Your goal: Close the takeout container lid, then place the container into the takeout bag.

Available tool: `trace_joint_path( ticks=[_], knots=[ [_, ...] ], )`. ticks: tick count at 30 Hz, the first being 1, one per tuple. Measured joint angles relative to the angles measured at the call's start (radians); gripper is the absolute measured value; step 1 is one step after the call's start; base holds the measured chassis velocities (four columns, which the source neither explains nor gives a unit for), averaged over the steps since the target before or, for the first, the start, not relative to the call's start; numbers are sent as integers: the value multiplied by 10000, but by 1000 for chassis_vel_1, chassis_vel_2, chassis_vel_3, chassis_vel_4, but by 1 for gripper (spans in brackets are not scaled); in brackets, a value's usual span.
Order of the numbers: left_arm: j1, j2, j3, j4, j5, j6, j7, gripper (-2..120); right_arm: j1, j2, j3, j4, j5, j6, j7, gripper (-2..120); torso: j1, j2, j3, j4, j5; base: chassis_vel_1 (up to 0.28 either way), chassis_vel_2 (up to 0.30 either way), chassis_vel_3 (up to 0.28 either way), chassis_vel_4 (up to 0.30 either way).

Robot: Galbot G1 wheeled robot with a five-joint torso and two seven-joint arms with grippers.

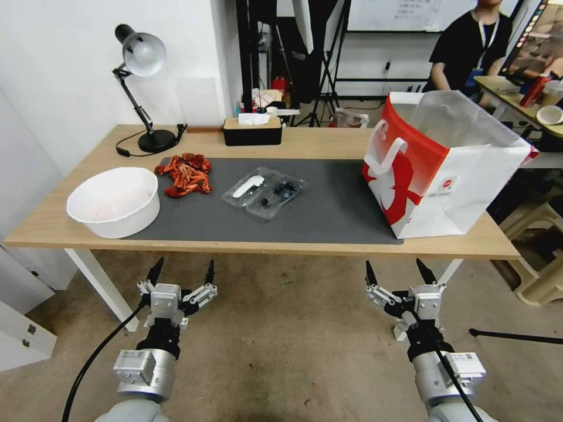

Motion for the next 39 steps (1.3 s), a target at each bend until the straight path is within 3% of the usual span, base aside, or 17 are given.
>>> trace_joint_path(
  ticks=[20, 24, 27, 31, 39],
  knots=[
    [-27, 40, 41, -16, -84, 57, -58, 100, -19, 37, 39, 28, 18, -1, -68, 100, 0, 0, 0, 1, 1, 0, 0, 0, 0],
    [-284, 404, 455, -402, -757, 644, -606, 100, -292, 511, 515, 583, 250, -3, -941, 100, -1, 0, 0, 1, -1, 0, 0, 0, 0],
    [-751, 1089, 1210, -1110, -2000, 1751, -1632, 100, -533, 1038, 1259, 1204, 714, -5, -1971, 100, -1, 1, -1, -3, -6, 0, 0, 0, 0],
    [-1156, 1679, 1850, -1635, -3044, 2581, -2436, 100, -475, 1026, 1515, 1251, 942, -42, -2083, 100, 0, 0, 0, -4, 5, 0, 0, 0, 0],
    [-1164, 1759, 1906, -1530, -3058, 2543, -2510, 100, -450, 999, 1572, 1188, 982, -65, -2066, 100, 0, 0, 0, 1, 0, 0, 0, 0, 0]
  ],
)
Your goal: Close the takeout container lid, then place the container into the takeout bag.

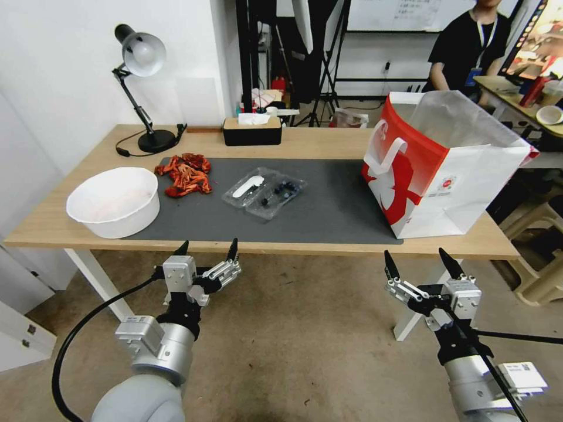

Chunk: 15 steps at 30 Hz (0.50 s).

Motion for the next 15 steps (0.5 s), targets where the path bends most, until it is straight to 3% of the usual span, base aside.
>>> trace_joint_path(
  ticks=[8, 15],
  knots=[
    [-39, 25, -148, 256, 117, -277, -4, 100, 579, -468, -366, -453, 795, -322, 149, 100, -1, 0, 0, -3, 0, 0, 0, 0, 0],
    [-87, 93, -377, 541, 232, -375, 22, 100, 2818, -1573, -1631, -1845, 1805, -937, 678, 100, 0, 0, 0, -1, 1, 0, 0, 0, 0]
  ],
)
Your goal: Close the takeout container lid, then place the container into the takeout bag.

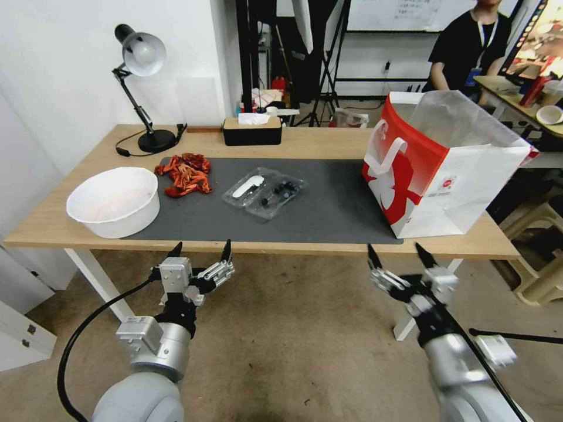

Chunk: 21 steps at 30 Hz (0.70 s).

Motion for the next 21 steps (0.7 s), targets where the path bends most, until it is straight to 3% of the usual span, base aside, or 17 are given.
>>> trace_joint_path(
  ticks=[8, 11, 12, 16, 21],
  knots=[
    [117, -158, -53, 125, 148, -131, 35, 100, 2350, -473, -1936, -1499, -37, -738, 1488, 100, 0, 0, 1, -1, -2, 0, 0, 0, 0],
    [201, -262, -104, 253, 243, -277, 33, 100, 4104, -322, -3406, -2384, -138, -1926, 3152, 100, 0, -1, 1, 2, -3, 0, 0, 0, 0],
    [201, -262, -104, 253, 243, -277, 33, 100, 4104, -322, -3406, -2384, -138, -1926, 3152, 100, 0, -1, 1, 2, -3, 0, 0, 0, 0],
    [270, -317, -188, 368, 298, -395, 6, 100, 5701, 97, -4567, -3073, 380, -3703, 5408, 100, 1, -1, 0, -1, -2, 0, 0, 0, 0],
    [297, -328, -222, 477, 313, -501, -28, 100, 6422, 316, -5091, -3389, 1100, -4598, 6787, 100, 1, -1, 0, 1, -4, 0, 0, 0, 0]
  ],
)
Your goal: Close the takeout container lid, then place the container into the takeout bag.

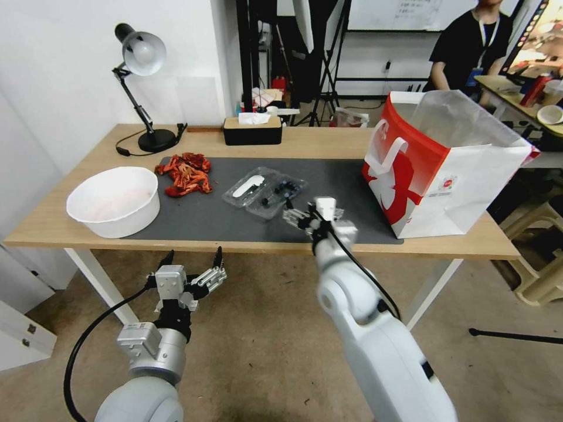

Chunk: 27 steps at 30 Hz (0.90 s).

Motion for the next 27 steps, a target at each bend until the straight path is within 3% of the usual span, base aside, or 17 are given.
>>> trace_joint_path(
  ticks=[8, 27],
  knots=[
    [-55, 8, 1, 221, -15, -90, -17, 100, 1853, -86, -804, -1030, 2461, -1468, 2251, 100, 0, 0, 0, -3, 3, 0, 0, 0, 0],
    [-36, 12, -7, 262, -34, -216, -40, 100, 2875, 52, -1554, -2083, 4490, -1777, 3541, 100, 0, 2, 0, -2, 3, 0, 0, 0, 0]
  ],
)
